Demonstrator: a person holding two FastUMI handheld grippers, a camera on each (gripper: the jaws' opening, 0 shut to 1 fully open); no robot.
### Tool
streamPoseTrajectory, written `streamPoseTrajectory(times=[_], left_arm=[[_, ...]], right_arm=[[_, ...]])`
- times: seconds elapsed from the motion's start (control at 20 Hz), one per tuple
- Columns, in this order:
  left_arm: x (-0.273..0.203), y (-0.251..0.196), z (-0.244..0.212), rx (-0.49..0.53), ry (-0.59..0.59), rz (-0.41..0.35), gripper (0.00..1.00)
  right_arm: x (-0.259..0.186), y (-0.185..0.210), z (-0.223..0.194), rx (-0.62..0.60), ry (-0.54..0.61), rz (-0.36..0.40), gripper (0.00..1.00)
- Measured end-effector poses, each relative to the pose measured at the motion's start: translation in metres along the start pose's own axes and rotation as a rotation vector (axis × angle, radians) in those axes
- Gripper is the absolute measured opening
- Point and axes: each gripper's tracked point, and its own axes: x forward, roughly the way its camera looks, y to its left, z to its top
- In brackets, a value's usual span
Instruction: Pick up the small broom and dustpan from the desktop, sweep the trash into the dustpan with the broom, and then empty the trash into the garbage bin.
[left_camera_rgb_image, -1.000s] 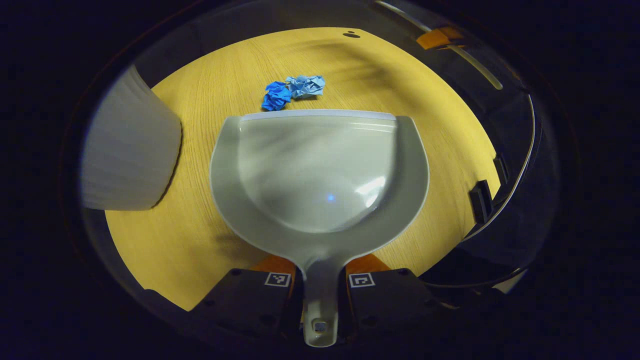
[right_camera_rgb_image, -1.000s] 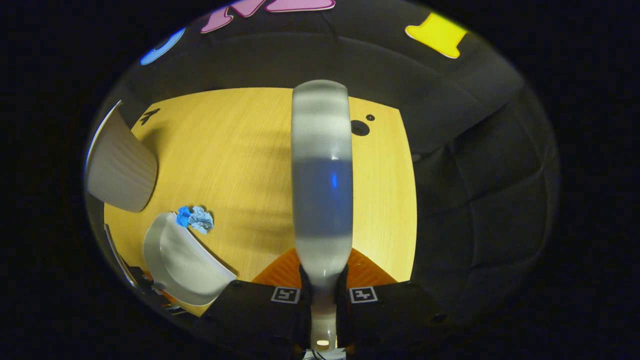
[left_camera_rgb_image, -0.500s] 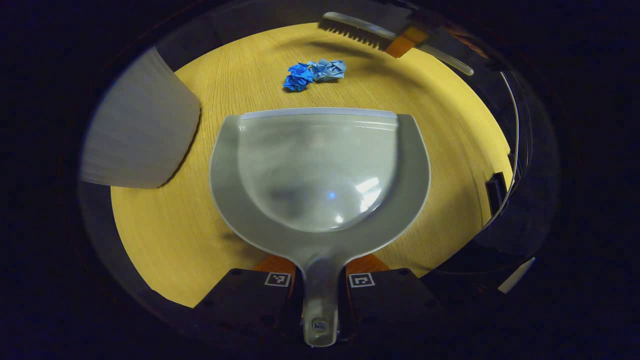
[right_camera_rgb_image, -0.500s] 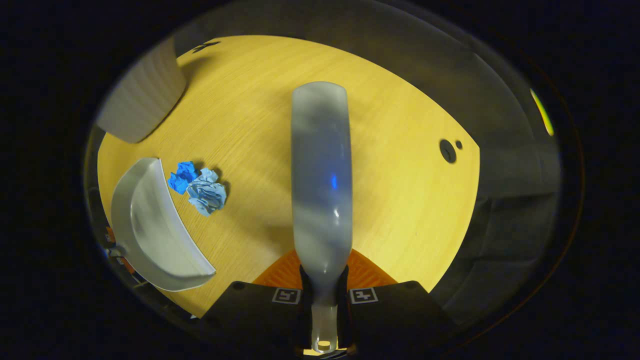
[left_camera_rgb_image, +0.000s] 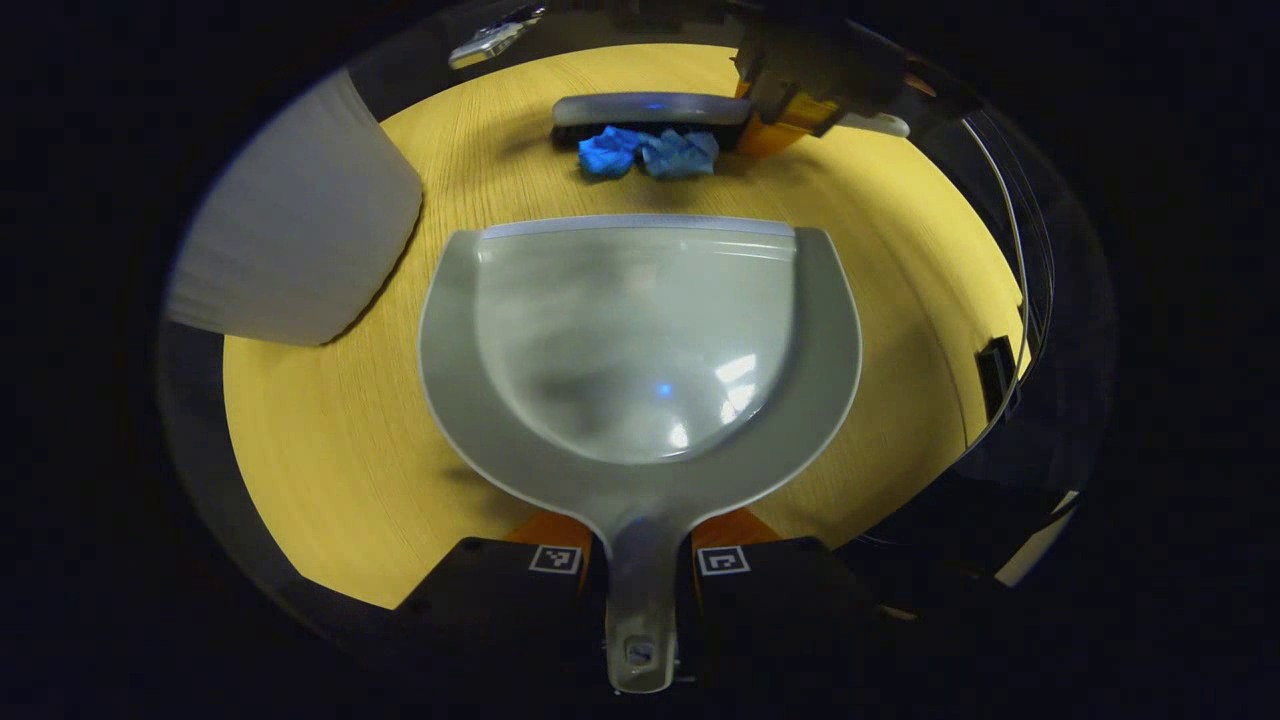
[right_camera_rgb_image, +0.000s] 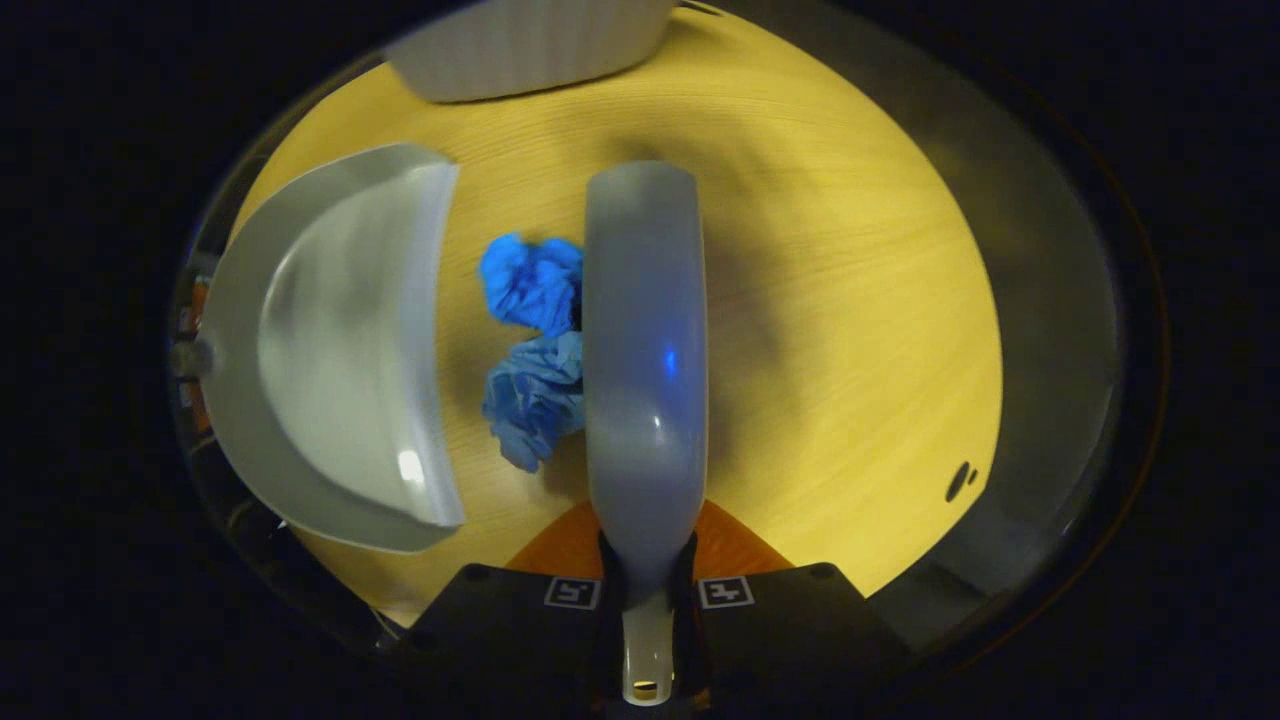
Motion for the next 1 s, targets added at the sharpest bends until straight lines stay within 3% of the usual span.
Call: streamPoseTrajectory(times=[0.2, 0.25, 0.45, 0.5, 0.55, 0.8, 1.0], left_arm=[[0.009, -0.005, -0.013, 0.033, -0.002, 0.002, 0.25], [0.011, -0.007, -0.016, 0.041, 0.004, 0.002, 0.26], [0.014, -0.012, -0.022, 0.076, -0.023, 0.02, 0.26], [0.012, -0.012, -0.022, 0.072, -0.036, 0.02, 0.26], [0.007, -0.012, -0.021, 0.065, -0.059, 0.02, 0.25], [-0.036, -0.014, -0.007, 0.104, -0.196, 0.035, 0.25], [-0.075, -0.01, 0.006, 0.186, -0.288, 0.049, 0.25]], right_arm=[[0.001, 0.061, -0.025, -0.055, 0.022, 0.267, 0.21], [0.001, 0.066, -0.032, -0.056, 0.026, 0.297, 0.21], [-0.002, 0.069, -0.034, 0.141, -0.049, 0.444, 0.21], [-0.005, 0.064, -0.032, 0.205, -0.096, 0.465, 0.17], [-0.011, 0.059, -0.03, 0.268, -0.149, 0.482, 0.21], [-0.041, 0.054, -0.035, 0.644, -0.525, 0.541, 0.21], [-0.053, 0.053, -0.073, 0.904, -0.782, 0.455, 0.21]])
